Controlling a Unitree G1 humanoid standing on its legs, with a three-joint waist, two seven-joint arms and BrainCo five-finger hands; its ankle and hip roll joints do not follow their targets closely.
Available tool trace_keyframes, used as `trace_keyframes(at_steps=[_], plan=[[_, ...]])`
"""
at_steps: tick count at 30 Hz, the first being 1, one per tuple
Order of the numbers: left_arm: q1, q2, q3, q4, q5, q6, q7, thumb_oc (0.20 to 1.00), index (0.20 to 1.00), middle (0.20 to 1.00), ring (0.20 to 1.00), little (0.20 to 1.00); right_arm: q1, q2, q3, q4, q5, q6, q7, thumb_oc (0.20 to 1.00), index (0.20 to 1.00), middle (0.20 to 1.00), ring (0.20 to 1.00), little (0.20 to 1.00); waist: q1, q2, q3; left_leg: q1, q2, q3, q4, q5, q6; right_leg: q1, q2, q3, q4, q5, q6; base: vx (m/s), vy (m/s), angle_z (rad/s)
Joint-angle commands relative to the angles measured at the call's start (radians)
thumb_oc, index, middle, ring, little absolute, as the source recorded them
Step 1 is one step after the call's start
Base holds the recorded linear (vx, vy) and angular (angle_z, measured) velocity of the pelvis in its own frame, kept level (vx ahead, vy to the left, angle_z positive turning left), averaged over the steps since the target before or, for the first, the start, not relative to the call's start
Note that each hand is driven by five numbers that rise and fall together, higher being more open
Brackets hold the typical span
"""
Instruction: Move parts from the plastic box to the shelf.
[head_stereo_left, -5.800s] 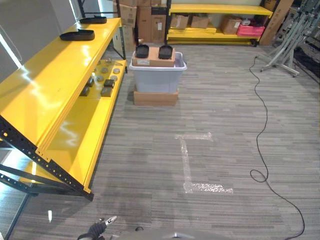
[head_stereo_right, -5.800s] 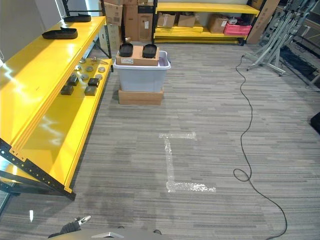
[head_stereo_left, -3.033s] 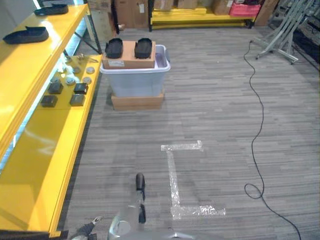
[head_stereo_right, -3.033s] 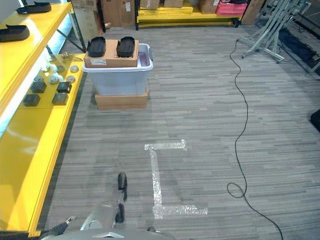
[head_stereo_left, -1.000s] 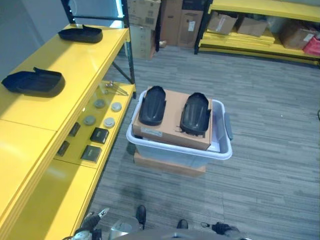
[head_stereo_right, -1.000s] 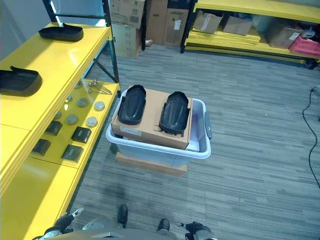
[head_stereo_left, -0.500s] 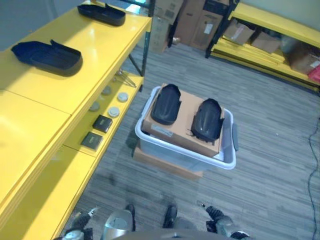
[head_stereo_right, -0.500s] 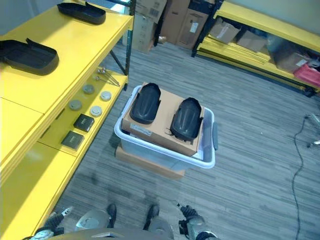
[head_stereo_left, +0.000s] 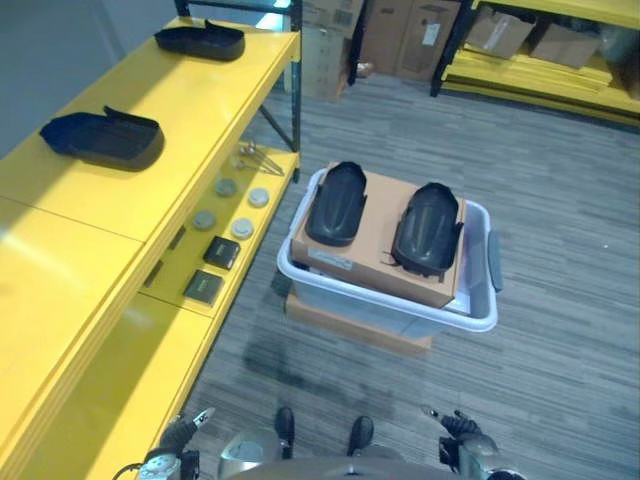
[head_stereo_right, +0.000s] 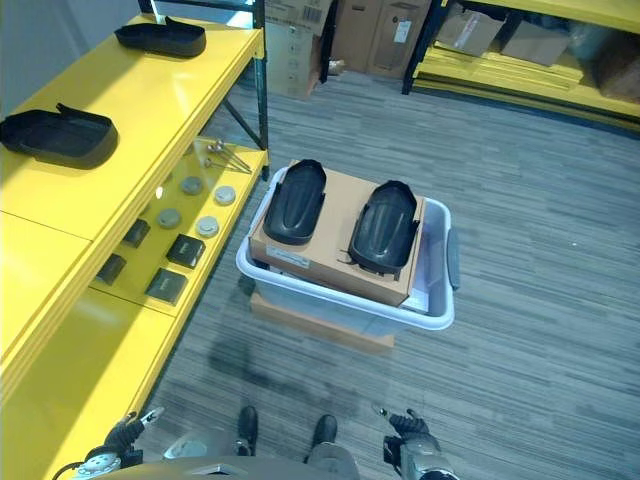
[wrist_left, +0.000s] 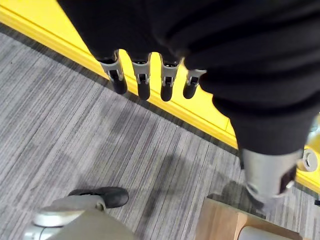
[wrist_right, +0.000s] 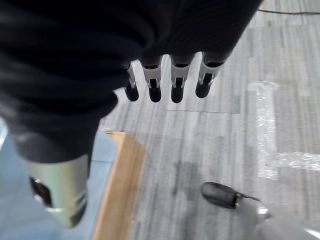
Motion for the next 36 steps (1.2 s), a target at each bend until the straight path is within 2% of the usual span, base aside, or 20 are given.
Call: trace_keyframes(at_steps=[1, 2, 3, 5, 6, 10, 13, 16, 18, 19, 21, 23, 24, 26, 32, 36], plan=[[0.029, -0.007, -0.011, -0.039, 0.061, -0.026, 0.026, 1.000, 1.000, 1.000, 1.000, 1.000, -0.060, -0.093, -0.048, -0.432, -0.009, -0.066, -0.205, 1.000, 1.000, 1.000, 1.000, 1.000, 0.025, 0.027, -0.011, 0.016, 0.158, 0.006, 0.020, -0.031, -0.072, -0.061, -0.048, 0.031, 0.046, -0.033, 0.068, 0.05, 0.025, -0.02], [0.042, -0.006, 0.000, -0.046, 0.060, -0.031, 0.025, 1.000, 1.000, 1.000, 1.000, 1.000, -0.061, -0.107, -0.070, -0.524, -0.037, -0.061, -0.230, 1.000, 1.000, 1.000, 1.000, 1.000, 0.022, 0.027, -0.013, 0.018, 0.158, 0.009, 0.019, -0.032, -0.070, -0.062, -0.048, 0.033, 0.047, -0.035, 0.068, 0.03, 0.034, -0.09], [0.052, -0.004, 0.012, -0.050, 0.058, -0.033, 0.021, 1.000, 1.000, 1.000, 1.000, 1.000, -0.062, -0.116, -0.085, -0.577, -0.082, -0.105, -0.259, 1.000, 1.000, 1.000, 1.000, 1.000, 0.020, 0.026, -0.015, 0.018, 0.159, 0.011, 0.018, -0.033, -0.069, -0.062, -0.047, 0.035, 0.047, -0.036, 0.069, 0.01, 0.032, -0.14], [0.063, 0.005, 0.031, -0.046, 0.037, -0.046, 0.011, 1.000, 1.000, 1.000, 1.000, 1.000, -0.078, -0.172, -0.142, -0.743, -0.128, -0.098, -0.314, 1.000, 1.000, 1.000, 1.000, 1.000, 0.014, 0.027, -0.016, 0.021, 0.161, 0.018, 0.013, -0.035, -0.068, -0.065, -0.047, 0.036, 0.047, -0.039, 0.074, 0.00, 0.036, -0.08], [0.070, 0.010, 0.053, -0.042, 0.033, -0.050, -0.002, 1.000, 1.000, 1.000, 1.000, 1.000, -0.109, -0.238, -0.211, -0.861, -0.115, -0.084, -0.342, 1.000, 1.000, 1.000, 1.000, 1.000, 0.014, 0.027, -0.019, 0.024, 0.164, 0.024, 0.007, -0.037, -0.070, -0.063, -0.044, 0.036, 0.042, -0.043, 0.078, -0.01, 0.034, 0.02], [0.076, 0.011, 0.073, -0.024, 0.040, -0.052, -0.004, 1.000, 1.000, 1.000, 1.000, 1.000, -0.177, -0.335, -0.314, -0.947, -0.073, -0.094, -0.367, 1.000, 1.000, 1.000, 1.000, 1.000, 0.021, 0.023, -0.032, 0.035, 0.168, 0.033, -0.014, -0.032, -0.077, -0.045, -0.037, 0.029, 0.021, -0.050, 0.077, 0.01, 0.015, -0.02], [0.087, 0.007, 0.092, -0.003, 0.054, -0.057, -0.001, 1.000, 1.000, 1.000, 1.000, 1.000, -0.217, -0.374, -0.368, -0.979, -0.084, -0.052, -0.374, 1.000, 1.000, 1.000, 1.000, 1.000, 0.033, 0.021, -0.045, 0.047, 0.171, 0.034, -0.025, -0.032, -0.082, -0.026, -0.034, 0.020, 0.009, -0.056, 0.075, 0.06, 0.001, -0.05], [0.095, 0.001, 0.102, 0.022, 0.084, -0.068, 0.006, 1.000, 1.000, 1.000, 1.000, 1.000, -0.228, -0.390, -0.379, -0.958, -0.122, 0.019, -0.369, 1.000, 1.000, 1.000, 1.000, 1.000, 0.043, 0.019, -0.052, 0.056, 0.171, 0.029, -0.030, -0.029, -0.086, -0.009, -0.034, 0.012, 0.002, -0.058, 0.073, 0.11, -0.019, -0.03], [0.105, 0.003, 0.097, 0.023, 0.102, -0.074, 0.008, 1.000, 1.000, 1.000, 1.000, 1.000, -0.234, -0.388, -0.360, -0.859, -0.178, 0.076, -0.364, 1.000, 1.000, 1.000, 1.000, 1.000, 0.059, 0.020, -0.052, 0.051, 0.169, 0.018, -0.019, -0.030, -0.089, -0.004, -0.040, 0.002, 0.007, -0.059, 0.074, 0.15, -0.019, 0.00], [0.104, 0.003, 0.096, 0.023, 0.101, -0.075, 0.008, 1.000, 1.000, 1.000, 1.000, 1.000, -0.237, -0.390, -0.355, -0.849, -0.178, 0.083, -0.365, 1.000, 1.000, 1.000, 1.000, 1.000, 0.060, 0.020, -0.052, 0.049, 0.168, 0.017, -0.016, -0.030, -0.088, -0.006, -0.041, 0.001, 0.009, -0.059, 0.074, 0.08, -0.008, 0.01], [0.091, 0.019, 0.066, 0.018, 0.067, -0.089, -0.004, 1.000, 1.000, 1.000, 1.000, 1.000, -0.283, -0.408, -0.318, -0.694, -0.164, 0.087, -0.365, 1.000, 1.000, 1.000, 1.000, 1.000, 0.073, 0.027, -0.037, 0.008, 0.166, -0.002, 0.030, -0.038, -0.087, -0.039, -0.056, -0.004, 0.043, -0.061, 0.075, 0.00, 0.002, 0.02], [0.058, 0.039, 0.040, 0.010, 0.028, -0.098, -0.024, 1.000, 1.000, 1.000, 1.000, 1.000, -0.342, -0.431, -0.294, -0.568, -0.162, 0.064, -0.369, 1.000, 1.000, 1.000, 1.000, 1.000, 0.080, 0.034, -0.011, -0.047, 0.159, -0.019, 0.070, -0.043, -0.086, -0.082, -0.071, -0.007, 0.072, -0.061, 0.078, -0.22, 0.021, 0.06], [-0.018, 0.071, -0.012, -0.011, -0.051, -0.117, -0.061, 1.000, 1.000, 1.000, 1.000, 1.000, -0.464, -0.488, -0.243, -0.331, -0.156, -0.026, -0.366, 1.000, 1.000, 1.000, 1.000, 1.000, 0.089, 0.057, 0.049, -0.155, 0.148, -0.049, 0.136, -0.051, -0.083, -0.171, -0.093, -0.007, 0.122, -0.063, 0.079, -0.48, 0.013, 0.15], [-0.088, 0.091, -0.062, -0.033, -0.112, -0.134, -0.079, 1.000, 1.000, 1.000, 1.000, 1.000, -0.571, -0.521, -0.173, -0.155, -0.107, -0.093, -0.399, 1.000, 1.000, 1.000, 1.000, 1.000, 0.099, 0.074, 0.101, -0.250, 0.138, -0.080, 0.187, -0.049, -0.080, -0.257, -0.109, -0.007, 0.164, -0.058, 0.076, -0.40, -0.035, 0.25], [-0.138, 0.114, -0.133, -0.108, -0.173, -0.143, -0.084, 1.000, 1.000, 1.000, 1.000, 1.000, -0.699, -0.569, -0.082, 0.034, -0.004, -0.150, -0.420, 1.000, 1.000, 1.000, 1.000, 1.000, 0.121, 0.097, 0.178, -0.365, 0.125, -0.121, 0.226, -0.035, -0.078, -0.367, -0.119, -0.016, 0.217, -0.060, 0.067, -0.12, -0.065, 0.13], [-0.126, 0.125, -0.161, -0.147, -0.183, -0.138, -0.088, 1.000, 1.000, 1.000, 1.000, 1.000, -0.761, -0.594, -0.027, 0.097, 0.004, -0.140, -0.397, 1.000, 1.000, 1.000, 1.000, 1.000, 0.140, 0.112, 0.199, -0.369, 0.126, -0.125, 0.207, -0.040, -0.084, -0.379, -0.111, -0.013, 0.219, -0.074, 0.074, 0.03, -0.017, 0.14]])
